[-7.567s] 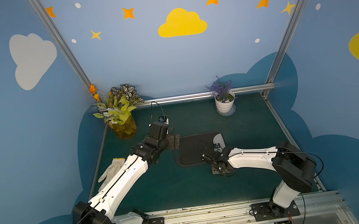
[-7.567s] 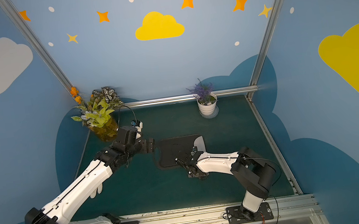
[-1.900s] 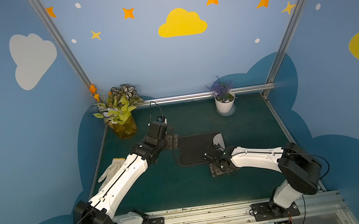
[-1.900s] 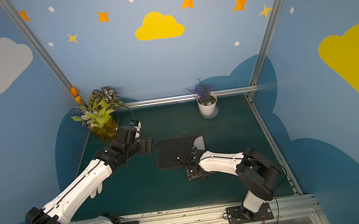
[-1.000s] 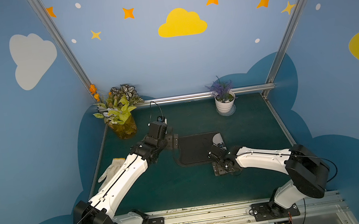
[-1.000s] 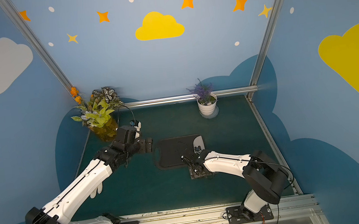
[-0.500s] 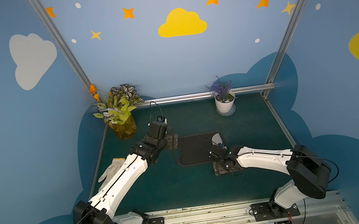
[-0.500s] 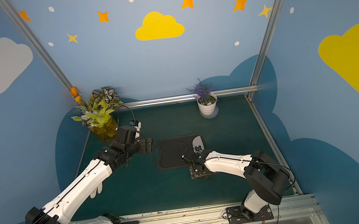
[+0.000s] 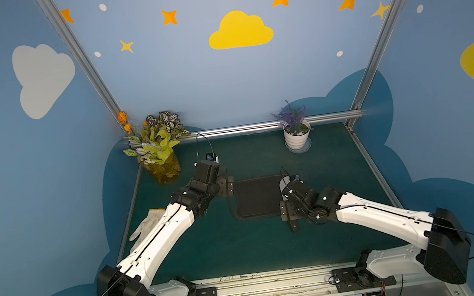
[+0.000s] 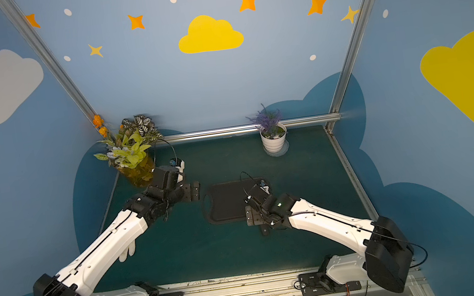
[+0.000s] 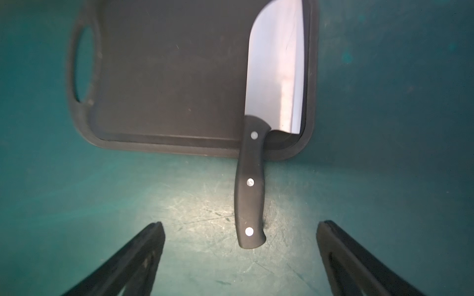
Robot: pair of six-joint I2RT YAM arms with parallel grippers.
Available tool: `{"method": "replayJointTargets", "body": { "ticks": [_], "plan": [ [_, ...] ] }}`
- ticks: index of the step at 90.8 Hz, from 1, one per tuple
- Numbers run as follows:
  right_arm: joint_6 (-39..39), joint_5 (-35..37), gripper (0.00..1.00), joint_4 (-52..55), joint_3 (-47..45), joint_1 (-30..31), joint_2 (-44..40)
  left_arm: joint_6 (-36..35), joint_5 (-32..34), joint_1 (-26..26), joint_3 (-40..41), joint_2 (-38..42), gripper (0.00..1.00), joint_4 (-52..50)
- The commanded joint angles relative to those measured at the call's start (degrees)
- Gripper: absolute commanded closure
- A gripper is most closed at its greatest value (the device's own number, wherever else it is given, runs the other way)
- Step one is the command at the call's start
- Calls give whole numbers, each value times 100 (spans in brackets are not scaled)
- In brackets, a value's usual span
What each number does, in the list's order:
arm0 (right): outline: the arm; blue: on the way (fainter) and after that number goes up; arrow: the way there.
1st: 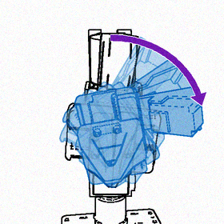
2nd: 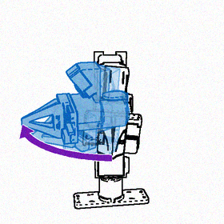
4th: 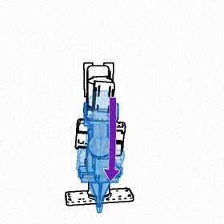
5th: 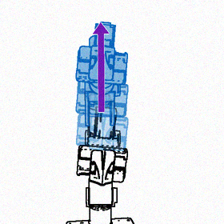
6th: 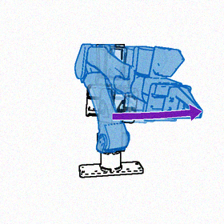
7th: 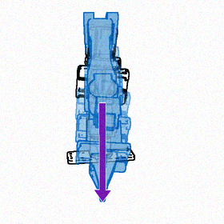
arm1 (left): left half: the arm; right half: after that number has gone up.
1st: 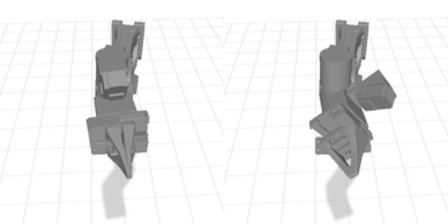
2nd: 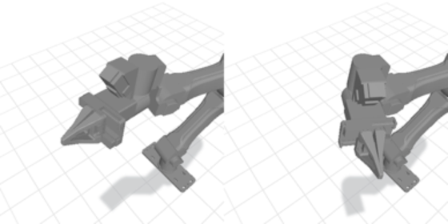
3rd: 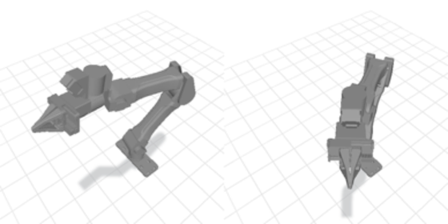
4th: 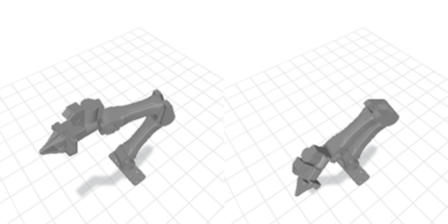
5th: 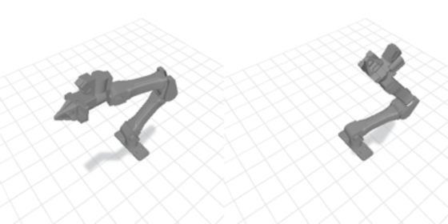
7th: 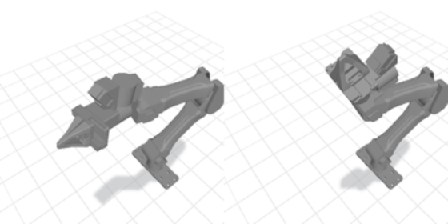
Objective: Align the knife with the edge of the cutting board
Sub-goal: Adjust the knife at the edge of the cutting board, then reset both arms
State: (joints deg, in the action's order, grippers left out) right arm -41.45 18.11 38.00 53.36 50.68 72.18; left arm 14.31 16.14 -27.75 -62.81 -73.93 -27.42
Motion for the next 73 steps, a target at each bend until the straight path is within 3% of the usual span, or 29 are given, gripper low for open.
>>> {"method": "replayJointTargets", "body": {
  "ticks": [1,20,38,73],
  "plan": [
    [-67,337,2,96,93,-67,-436,-15,206,104,-93,27,0,-14],
    [688,268,2,67,230,-511,-1020,30,416,327,118,225,0,244],
    [1125,-413,2,85,497,-1587,-1285,170,562,716,261,265,0,378],
    [1730,-1315,2,92,1027,-3720,-1012,83,781,1469,862,281,0,1100]
  ]
}}
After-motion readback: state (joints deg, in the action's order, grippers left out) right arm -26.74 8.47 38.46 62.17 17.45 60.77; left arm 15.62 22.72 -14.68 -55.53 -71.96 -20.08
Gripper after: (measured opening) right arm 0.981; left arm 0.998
